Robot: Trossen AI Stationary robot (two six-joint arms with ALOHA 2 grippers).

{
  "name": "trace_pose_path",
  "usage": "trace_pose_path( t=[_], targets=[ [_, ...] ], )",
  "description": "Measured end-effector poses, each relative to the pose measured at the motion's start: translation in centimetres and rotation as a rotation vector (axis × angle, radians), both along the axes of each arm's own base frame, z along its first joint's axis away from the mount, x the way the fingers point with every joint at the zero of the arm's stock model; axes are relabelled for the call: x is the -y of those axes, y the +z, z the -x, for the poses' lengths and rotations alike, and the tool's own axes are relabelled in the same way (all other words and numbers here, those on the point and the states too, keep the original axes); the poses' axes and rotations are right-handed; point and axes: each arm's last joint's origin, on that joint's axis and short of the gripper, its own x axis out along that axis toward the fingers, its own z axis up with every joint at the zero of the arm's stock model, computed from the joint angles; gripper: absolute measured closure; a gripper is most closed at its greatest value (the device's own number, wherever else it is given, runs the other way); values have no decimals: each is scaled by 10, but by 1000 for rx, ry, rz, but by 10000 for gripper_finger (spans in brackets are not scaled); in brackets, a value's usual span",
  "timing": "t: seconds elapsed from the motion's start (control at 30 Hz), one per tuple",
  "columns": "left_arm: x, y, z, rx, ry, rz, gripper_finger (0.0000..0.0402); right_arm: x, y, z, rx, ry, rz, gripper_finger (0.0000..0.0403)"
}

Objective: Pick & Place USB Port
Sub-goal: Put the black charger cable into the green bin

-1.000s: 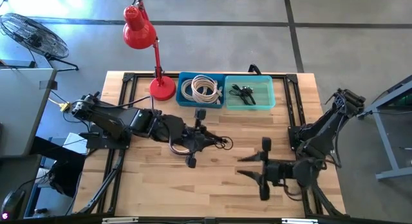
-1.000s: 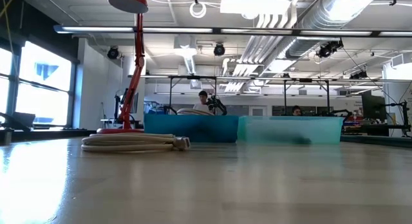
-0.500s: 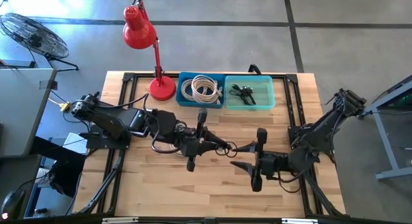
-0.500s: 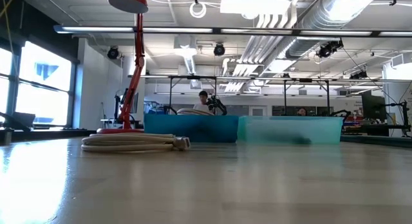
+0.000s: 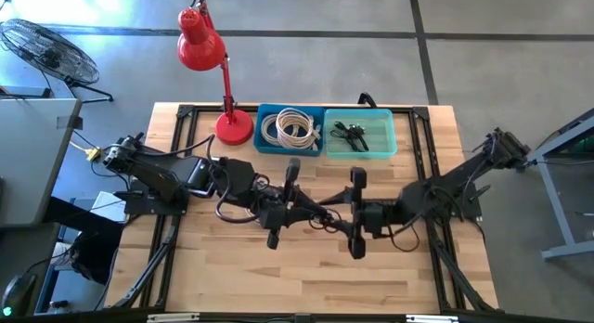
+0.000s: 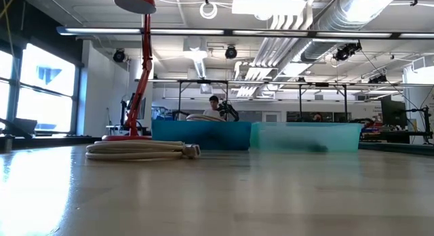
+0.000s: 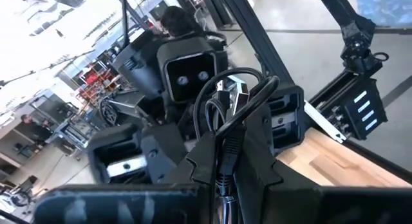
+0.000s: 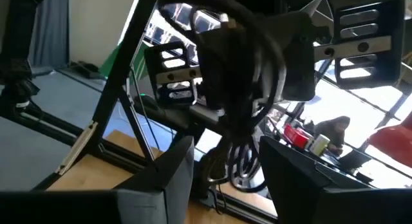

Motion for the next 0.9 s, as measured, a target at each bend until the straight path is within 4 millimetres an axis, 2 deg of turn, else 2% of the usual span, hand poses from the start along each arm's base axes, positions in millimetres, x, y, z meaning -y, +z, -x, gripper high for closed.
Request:
trace_pose_path(
  t=[0.2,0.33,0.43,0.57,0.67,0.9],
  targets=[
    [0,-4,-1,-13,-1,-23,373,13,0,-7,4,44,-23,236],
    [1,-6,-3,-19,0,-25,373,19,0,-11,5,99,-34,254],
    [1,-7,-4,-22,2,-26,373,22,0,-12,0,120,-29,289],
    [1,-6,-4,-21,4,-23,373,22,-2,-13,-10,120,-14,369],
    [1,-7,-4,-28,5,-31,369,22,-3,-13,-17,116,10,381],
    [1,-8,-3,-39,18,-41,265,22,-8,-12,-71,38,-12,383]
  ],
)
